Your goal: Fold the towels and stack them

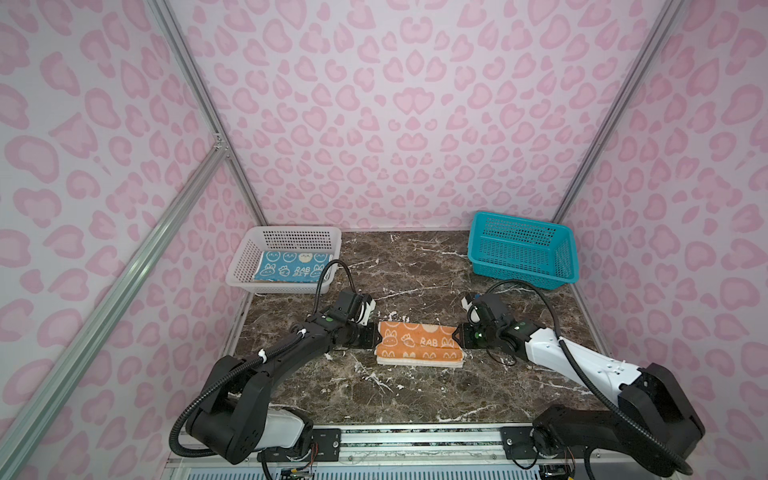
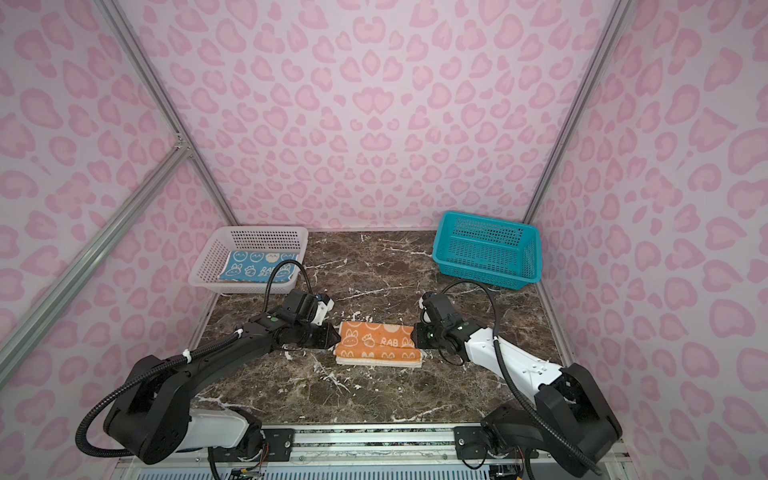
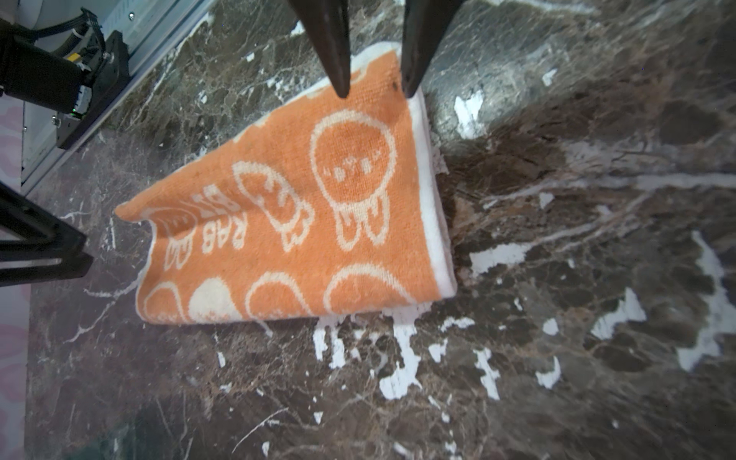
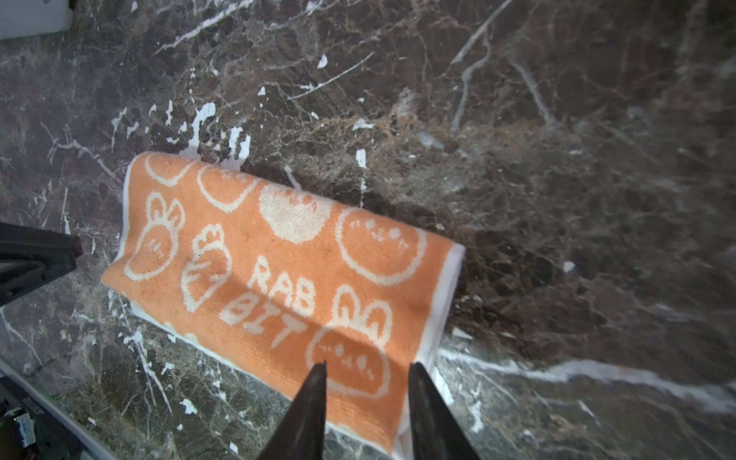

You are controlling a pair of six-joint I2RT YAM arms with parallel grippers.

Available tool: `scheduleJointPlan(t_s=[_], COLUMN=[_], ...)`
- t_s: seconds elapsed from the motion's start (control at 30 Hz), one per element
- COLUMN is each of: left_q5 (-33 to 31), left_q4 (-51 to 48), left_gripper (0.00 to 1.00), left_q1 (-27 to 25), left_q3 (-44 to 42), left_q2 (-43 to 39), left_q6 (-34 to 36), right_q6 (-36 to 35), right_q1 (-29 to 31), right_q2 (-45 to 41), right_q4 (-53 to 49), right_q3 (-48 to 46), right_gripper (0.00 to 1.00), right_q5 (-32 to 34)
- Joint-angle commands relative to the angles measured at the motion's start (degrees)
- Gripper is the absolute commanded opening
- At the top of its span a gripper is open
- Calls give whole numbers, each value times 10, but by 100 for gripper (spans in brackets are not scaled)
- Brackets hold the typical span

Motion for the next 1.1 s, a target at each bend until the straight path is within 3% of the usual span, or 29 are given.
scheduleJointPlan(t_s=[0.0,0.33,0.77,1.07], left_q5=[0,13,-13,-3], left_q4=[-8,13,-29,-28], left_gripper=[26,25,17,17], left_q1=[0,-1,-1,-18], left_q3=[12,-12,-21,21], left_q2=[7,43,56,-14], left_q6=[-10,-29,-23,-13], right_q6=[-20,-20,-27,-32], right_q1=[12,82,94,94], right_q2=[32,91,46,48], right_q4=[-16,-50,-105,-68], right_q3=[12,15,17,27], right_gripper=[31,22,22,24], right_q5=[-30,-20,67,22])
